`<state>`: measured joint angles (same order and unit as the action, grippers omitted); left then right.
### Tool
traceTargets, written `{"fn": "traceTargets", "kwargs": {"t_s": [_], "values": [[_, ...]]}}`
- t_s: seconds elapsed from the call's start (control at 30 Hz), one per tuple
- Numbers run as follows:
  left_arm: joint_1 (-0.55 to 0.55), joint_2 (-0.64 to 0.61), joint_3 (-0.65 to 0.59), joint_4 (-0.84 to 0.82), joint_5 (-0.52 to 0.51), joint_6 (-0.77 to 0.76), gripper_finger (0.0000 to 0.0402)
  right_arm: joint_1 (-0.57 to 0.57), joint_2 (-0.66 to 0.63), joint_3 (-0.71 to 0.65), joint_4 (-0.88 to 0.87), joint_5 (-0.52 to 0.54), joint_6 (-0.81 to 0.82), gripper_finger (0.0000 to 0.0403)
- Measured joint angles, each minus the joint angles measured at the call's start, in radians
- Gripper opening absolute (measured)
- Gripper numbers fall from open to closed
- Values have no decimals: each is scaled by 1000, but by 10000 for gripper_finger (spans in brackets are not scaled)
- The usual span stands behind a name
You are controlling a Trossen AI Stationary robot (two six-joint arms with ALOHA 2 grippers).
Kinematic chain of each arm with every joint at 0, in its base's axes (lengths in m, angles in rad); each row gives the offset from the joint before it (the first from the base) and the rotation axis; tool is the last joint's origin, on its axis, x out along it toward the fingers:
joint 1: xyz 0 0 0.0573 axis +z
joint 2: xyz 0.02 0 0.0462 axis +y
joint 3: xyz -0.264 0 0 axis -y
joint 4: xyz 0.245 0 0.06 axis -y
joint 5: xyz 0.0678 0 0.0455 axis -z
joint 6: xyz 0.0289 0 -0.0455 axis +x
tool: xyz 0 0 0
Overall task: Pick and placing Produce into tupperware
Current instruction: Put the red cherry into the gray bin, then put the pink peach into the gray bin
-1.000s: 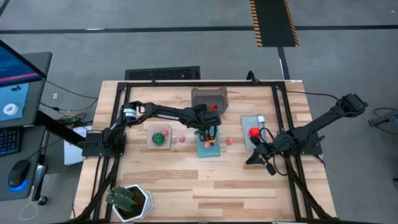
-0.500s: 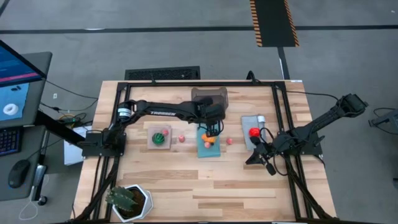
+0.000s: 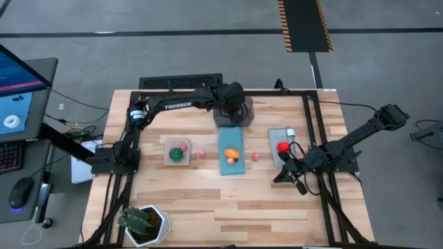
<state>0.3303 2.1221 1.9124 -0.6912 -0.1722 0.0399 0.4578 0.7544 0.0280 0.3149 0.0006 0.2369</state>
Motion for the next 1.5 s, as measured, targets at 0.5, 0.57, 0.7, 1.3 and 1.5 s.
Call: {"fn": "traceTargets", "kwargs": {"t_s": [0.5,0.57,0.7,1.3,1.5], "values": [[37,6,-1,1,59,-134,54,0,0,0,0,0,0,49],[37,6,-1,1,60,-141,76,0,0,0,0,0,0,49],[26,6,-1,-15,82,-143,111,0,0,0,0,0,0,49],[-285,-16,-1,-212,88,-140,126,0,0,0,0,0,0,49],[-345,-67,-1,-218,152,-87,126,0,0,0,2,0,0,49]]}}
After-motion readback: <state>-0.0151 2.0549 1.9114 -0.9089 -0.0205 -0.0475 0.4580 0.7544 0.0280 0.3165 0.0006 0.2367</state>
